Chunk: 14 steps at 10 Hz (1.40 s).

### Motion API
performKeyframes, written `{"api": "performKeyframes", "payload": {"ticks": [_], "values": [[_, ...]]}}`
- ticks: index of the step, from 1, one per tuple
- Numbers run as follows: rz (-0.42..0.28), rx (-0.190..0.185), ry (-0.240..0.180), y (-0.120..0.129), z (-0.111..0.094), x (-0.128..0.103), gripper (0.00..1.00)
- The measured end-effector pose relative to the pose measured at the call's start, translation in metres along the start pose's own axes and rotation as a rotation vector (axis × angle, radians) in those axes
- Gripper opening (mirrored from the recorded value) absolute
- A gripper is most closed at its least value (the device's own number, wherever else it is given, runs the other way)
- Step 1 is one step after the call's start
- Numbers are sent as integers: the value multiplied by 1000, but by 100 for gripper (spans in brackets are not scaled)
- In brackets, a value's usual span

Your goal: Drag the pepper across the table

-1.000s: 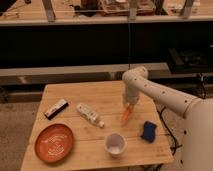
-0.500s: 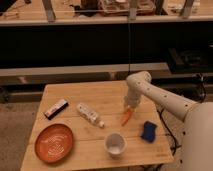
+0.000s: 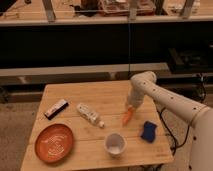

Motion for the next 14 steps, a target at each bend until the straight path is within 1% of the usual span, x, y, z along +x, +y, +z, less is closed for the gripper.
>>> {"api": "performKeyframes", "payload": {"ticks": [1, 3, 6, 7, 11, 14], "values": [[3, 3, 5, 2, -2, 2, 0], [21, 8, 23, 11, -6, 14, 0], [52, 37, 23, 20, -11, 28, 0], [58, 41, 22, 22, -11, 31, 0], [72, 39, 17, 32, -8, 42, 0], [76, 44, 30, 40, -10, 49, 0]]}}
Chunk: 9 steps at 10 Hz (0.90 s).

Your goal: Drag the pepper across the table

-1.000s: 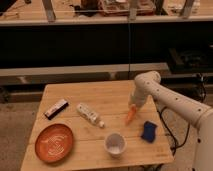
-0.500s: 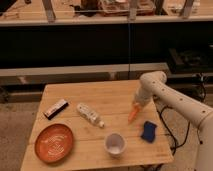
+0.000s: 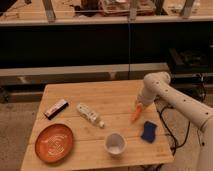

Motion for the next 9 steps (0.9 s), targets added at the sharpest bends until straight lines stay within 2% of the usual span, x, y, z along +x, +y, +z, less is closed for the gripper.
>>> {"api": "performKeyframes", "payload": {"ticks": [9], "values": [[93, -2, 50, 28, -5, 29, 0]]}}
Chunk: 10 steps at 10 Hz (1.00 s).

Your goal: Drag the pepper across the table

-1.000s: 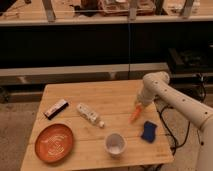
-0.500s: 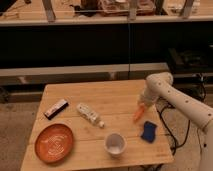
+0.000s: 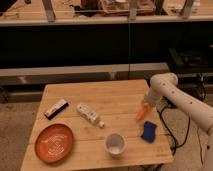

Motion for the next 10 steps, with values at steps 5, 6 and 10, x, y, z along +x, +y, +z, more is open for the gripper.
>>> {"api": "performKeyframes", "payload": {"ticks": [5, 6, 10], "values": [[-2, -33, 7, 0, 7, 0, 0], [0, -35, 9, 1, 7, 1, 0], [8, -60, 15, 3, 9, 3, 0]]}}
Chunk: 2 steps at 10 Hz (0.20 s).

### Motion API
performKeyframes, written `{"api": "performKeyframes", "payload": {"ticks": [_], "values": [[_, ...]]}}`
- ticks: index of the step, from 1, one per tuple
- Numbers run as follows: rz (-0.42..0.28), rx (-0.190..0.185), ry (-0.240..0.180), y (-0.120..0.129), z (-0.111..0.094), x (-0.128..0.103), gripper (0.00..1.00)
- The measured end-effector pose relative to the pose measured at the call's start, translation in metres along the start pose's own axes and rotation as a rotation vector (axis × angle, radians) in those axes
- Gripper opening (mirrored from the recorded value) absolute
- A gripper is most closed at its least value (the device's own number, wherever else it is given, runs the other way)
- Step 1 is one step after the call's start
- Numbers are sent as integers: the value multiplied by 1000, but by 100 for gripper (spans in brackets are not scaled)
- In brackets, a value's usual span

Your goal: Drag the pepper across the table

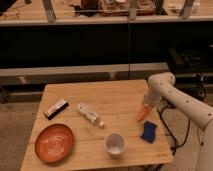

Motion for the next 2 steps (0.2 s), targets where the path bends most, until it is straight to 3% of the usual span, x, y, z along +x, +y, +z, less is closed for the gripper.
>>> {"api": "performKeyframes", "payload": {"ticks": [2], "values": [[0, -8, 3, -2, 1, -1, 0]]}}
